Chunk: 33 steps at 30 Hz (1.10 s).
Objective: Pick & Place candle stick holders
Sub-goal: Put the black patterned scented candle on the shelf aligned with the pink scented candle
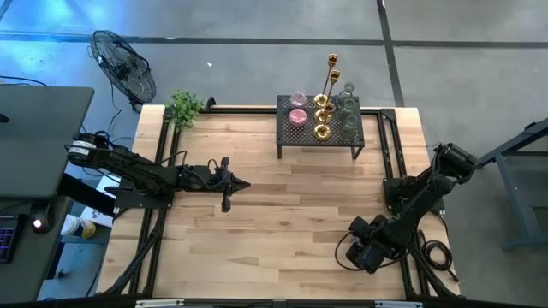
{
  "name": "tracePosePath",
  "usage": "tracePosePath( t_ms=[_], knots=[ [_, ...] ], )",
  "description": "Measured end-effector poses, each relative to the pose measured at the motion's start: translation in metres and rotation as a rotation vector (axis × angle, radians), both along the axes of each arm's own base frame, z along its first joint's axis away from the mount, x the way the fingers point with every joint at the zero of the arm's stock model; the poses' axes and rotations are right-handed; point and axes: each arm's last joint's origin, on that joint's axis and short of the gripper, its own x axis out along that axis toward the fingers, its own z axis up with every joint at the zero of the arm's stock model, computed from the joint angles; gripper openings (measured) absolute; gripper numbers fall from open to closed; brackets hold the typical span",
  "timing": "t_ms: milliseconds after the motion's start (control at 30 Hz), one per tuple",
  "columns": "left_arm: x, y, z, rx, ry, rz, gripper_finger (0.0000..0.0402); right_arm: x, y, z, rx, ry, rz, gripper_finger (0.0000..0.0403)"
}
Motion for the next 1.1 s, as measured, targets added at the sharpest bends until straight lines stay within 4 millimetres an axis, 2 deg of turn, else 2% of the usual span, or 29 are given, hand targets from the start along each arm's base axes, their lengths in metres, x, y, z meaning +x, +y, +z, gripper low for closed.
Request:
tracePosePath(
  t_ms=[233,400,600,800,900,1100],
  knots=[
    [0.0,0.0,0.001,-0.001,-0.005,0.0,0.0,0.036,-0.009,0.026,0.001,-0.054,0.073,0.0279],
    [0.0,0.0,0.001,-0.001,-0.006,0.0,0.0,0.076,-0.039,0.036,-0.01,-0.131,0.134,0.0279],
    [0.0,0.0,0.001,-0.001,-0.006,0.0,0.0,0.128,-0.099,0.023,-0.086,-0.221,0.241,0.0279],
    [0.0,0.0,0.001,-0.001,-0.007,0.001,0.0,0.177,-0.159,0.011,-0.223,-0.215,0.336,0.0279],
    [0.0,0.0,0.001,-0.001,-0.007,0.002,0.0,0.197,-0.176,0.005,-0.234,-0.209,0.385,0.0279],
    [0.0,0.0,0.001,-0.001,-0.007,0.002,0.0,0.216,-0.186,-0.003,-0.202,-0.214,0.442,0.0283]
  ],
)
